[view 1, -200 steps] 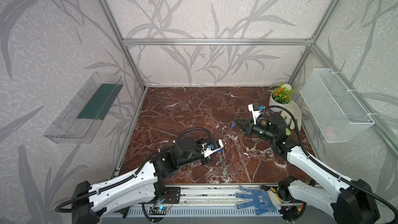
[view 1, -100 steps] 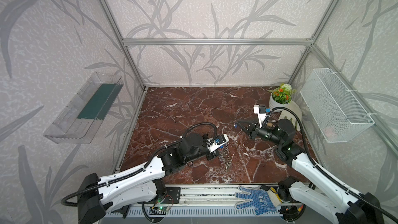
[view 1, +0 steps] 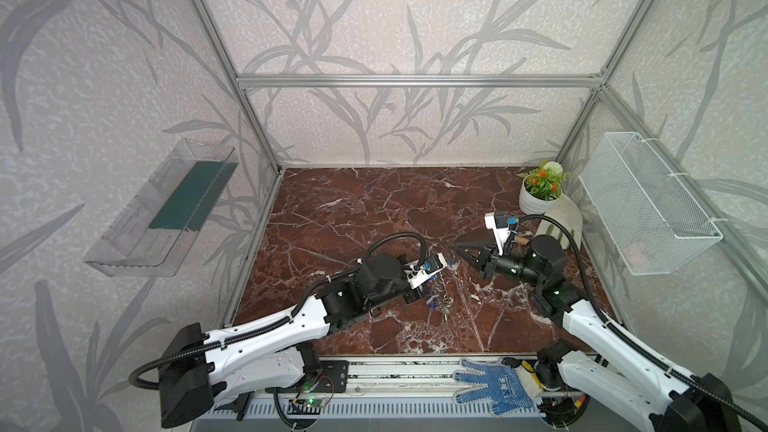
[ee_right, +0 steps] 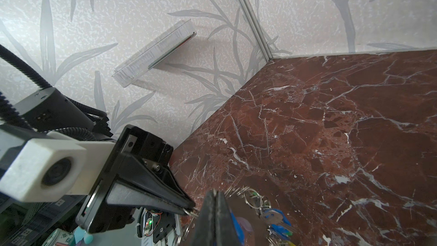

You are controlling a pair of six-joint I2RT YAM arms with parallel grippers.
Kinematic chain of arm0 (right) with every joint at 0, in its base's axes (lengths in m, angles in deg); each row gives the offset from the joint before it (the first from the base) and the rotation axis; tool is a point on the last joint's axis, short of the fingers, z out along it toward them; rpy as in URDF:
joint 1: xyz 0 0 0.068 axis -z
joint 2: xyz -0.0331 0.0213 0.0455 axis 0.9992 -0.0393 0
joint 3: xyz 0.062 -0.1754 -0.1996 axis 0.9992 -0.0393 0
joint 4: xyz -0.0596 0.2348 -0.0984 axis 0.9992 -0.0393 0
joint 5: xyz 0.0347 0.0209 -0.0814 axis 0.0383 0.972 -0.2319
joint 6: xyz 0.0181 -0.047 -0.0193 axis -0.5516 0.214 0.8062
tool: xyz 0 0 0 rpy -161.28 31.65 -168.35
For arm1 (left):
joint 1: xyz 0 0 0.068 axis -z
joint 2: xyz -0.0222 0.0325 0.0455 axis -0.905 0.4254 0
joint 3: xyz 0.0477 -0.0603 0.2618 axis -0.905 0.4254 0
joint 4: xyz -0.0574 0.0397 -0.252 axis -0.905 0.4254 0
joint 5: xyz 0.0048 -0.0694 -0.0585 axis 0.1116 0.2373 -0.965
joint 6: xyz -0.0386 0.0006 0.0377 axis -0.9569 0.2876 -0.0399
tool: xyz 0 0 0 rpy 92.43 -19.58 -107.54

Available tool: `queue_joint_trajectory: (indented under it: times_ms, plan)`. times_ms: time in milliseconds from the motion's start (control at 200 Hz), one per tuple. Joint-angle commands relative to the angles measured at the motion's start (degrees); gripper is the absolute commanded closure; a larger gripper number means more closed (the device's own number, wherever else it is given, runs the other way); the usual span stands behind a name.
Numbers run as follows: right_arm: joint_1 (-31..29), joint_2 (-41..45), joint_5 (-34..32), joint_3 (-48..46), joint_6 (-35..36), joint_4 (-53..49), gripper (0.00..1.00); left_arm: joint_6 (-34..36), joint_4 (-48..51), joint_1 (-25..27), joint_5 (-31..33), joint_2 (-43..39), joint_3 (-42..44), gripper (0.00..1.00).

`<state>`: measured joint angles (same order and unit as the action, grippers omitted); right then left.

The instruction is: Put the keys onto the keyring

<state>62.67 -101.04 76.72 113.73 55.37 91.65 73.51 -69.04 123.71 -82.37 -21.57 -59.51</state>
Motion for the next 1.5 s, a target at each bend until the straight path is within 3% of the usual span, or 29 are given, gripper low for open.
queue_joint_trajectory:
  times_ms: [0, 580, 1495]
  plan:
    - [-0.4, -0.8, 2.8, -0.7, 0.1, 1.5, 1.00, 1.5, -4.5, 0.4, 2.9, 0.4, -3.2, 1.00]
    - [-2.3, -6.3, 6.4, 0.8, 0.1, 1.8, 1.00, 5.8, -2.9, 0.9, 3.3, 2.0, -3.8, 1.00]
    - [-2.4, -7.5, 7.9, 0.7, -0.5, 2.7, 1.00, 5.1, -3.2, 1.0, 3.7, 3.4, -4.1, 1.00]
